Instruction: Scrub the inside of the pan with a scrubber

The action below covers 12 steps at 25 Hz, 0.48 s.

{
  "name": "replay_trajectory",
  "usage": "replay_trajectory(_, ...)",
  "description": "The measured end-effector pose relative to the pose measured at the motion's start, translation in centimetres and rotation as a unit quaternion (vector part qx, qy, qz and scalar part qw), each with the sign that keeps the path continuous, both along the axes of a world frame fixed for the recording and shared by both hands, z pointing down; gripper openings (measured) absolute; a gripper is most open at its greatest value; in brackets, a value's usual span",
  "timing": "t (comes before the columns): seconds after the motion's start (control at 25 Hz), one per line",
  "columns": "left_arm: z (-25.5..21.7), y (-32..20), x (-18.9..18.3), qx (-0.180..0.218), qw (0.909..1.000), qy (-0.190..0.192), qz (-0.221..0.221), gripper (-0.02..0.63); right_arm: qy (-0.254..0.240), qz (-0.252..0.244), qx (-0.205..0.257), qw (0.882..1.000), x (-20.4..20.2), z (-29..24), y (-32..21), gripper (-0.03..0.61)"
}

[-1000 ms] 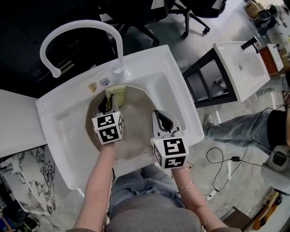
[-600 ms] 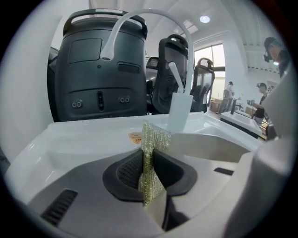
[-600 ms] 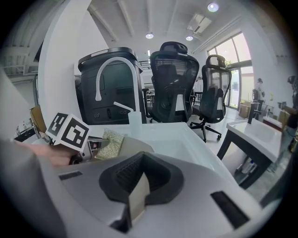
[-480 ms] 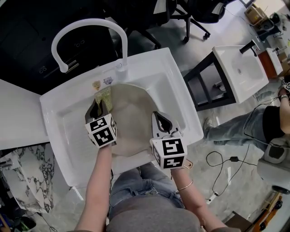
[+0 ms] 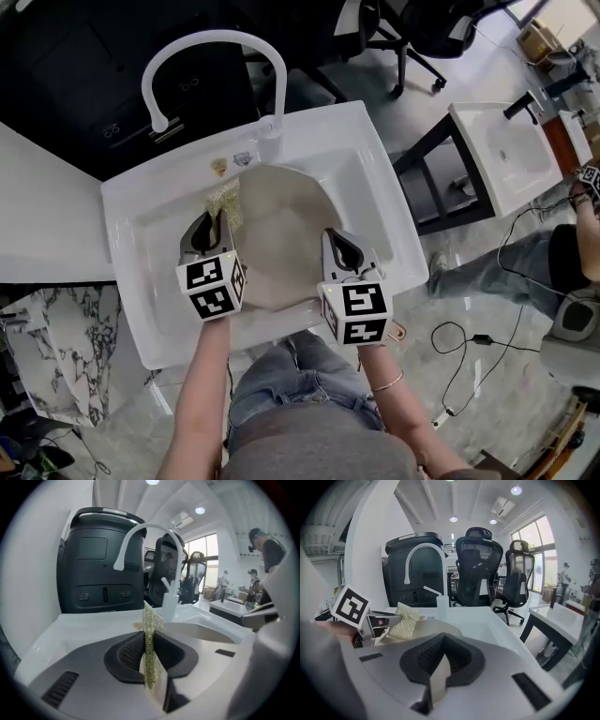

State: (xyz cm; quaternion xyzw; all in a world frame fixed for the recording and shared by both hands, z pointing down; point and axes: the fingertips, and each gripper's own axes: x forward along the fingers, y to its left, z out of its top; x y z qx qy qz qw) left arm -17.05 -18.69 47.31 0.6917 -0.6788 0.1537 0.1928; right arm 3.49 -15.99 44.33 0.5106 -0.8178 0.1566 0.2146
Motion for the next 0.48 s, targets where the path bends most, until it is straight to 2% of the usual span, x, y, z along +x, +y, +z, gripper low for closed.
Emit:
replay_trajectory(0.12, -0.5, 0.8, 3.1, -0.007, 0.9974, 0.022, 0.068, 0.071, -0.001, 0.008, 0.004, 1.000, 0.4, -0.2, 0.6, 0.009)
replay_trajectory(0.2, -0.6, 1.3, 5.5, -0.020, 0.9919, 0.051, 0.115, 0.071, 0.000, 0.013, 0.006, 1.000, 0.7, -0.4, 1.0, 0.009)
replay_trajectory(0.32, -0.6, 2.3, 9.3, -0.045, 0.9777, 0.101, 0.179, 0.069, -0.002, 0.024, 0.009, 1.000, 1.5, -0.6, 1.4, 0.009)
replay_trajectory(0.48, 0.3, 3.7, 13.8, -0.092, 0.9542, 0.137, 0.250, 0.069, -0.004, 0.042, 0.012, 0.999, 2.8, -0.9, 1.8, 0.009)
